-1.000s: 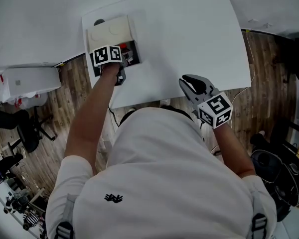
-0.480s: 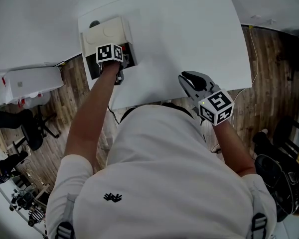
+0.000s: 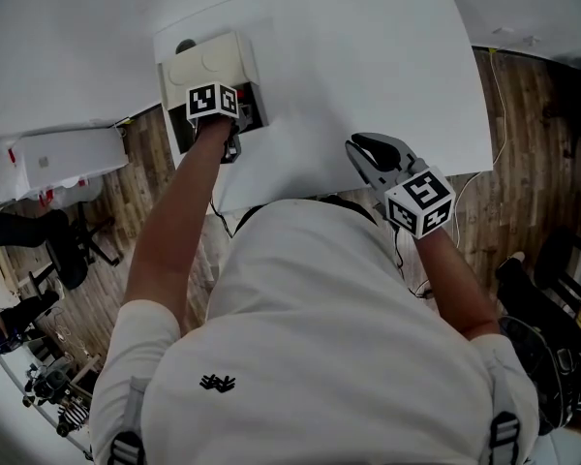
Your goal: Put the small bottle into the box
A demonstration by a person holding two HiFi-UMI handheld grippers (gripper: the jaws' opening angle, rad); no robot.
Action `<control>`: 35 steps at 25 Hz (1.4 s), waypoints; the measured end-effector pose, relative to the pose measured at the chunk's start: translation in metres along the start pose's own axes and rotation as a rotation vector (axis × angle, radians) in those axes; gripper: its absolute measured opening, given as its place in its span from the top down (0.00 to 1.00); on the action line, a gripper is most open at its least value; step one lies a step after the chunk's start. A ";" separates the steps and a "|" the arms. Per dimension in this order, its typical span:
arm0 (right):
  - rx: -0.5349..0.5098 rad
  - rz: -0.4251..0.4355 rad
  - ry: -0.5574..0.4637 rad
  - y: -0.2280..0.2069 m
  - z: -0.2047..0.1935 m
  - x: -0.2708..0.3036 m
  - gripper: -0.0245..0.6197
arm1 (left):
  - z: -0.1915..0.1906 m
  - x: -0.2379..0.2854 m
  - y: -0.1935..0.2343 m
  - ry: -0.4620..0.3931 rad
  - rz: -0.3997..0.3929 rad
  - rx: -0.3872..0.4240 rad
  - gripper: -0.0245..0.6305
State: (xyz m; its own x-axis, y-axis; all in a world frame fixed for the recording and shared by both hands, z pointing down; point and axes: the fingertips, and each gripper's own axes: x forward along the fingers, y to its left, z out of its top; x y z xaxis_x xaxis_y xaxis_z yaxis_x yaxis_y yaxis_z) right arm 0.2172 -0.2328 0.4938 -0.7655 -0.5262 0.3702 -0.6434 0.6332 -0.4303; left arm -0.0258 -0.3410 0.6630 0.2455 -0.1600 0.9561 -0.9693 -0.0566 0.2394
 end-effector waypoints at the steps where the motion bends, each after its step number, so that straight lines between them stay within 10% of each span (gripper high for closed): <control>1: -0.001 0.001 -0.001 0.000 0.000 0.001 0.87 | 0.000 0.000 0.001 -0.002 -0.005 -0.007 0.62; 24: -0.047 0.016 0.022 0.040 0.004 0.014 0.87 | -0.002 -0.034 -0.007 -0.115 -0.136 0.027 0.61; 35: -0.100 0.013 0.041 0.091 0.001 0.041 0.90 | -0.023 -0.087 -0.015 -0.246 -0.317 0.146 0.61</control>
State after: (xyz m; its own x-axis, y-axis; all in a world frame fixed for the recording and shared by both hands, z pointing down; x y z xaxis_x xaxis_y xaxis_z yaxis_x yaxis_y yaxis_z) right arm 0.1274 -0.1970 0.4694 -0.7718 -0.4948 0.3995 -0.6275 0.6946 -0.3519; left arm -0.0334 -0.3036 0.5802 0.5445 -0.3420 0.7659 -0.8372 -0.2767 0.4717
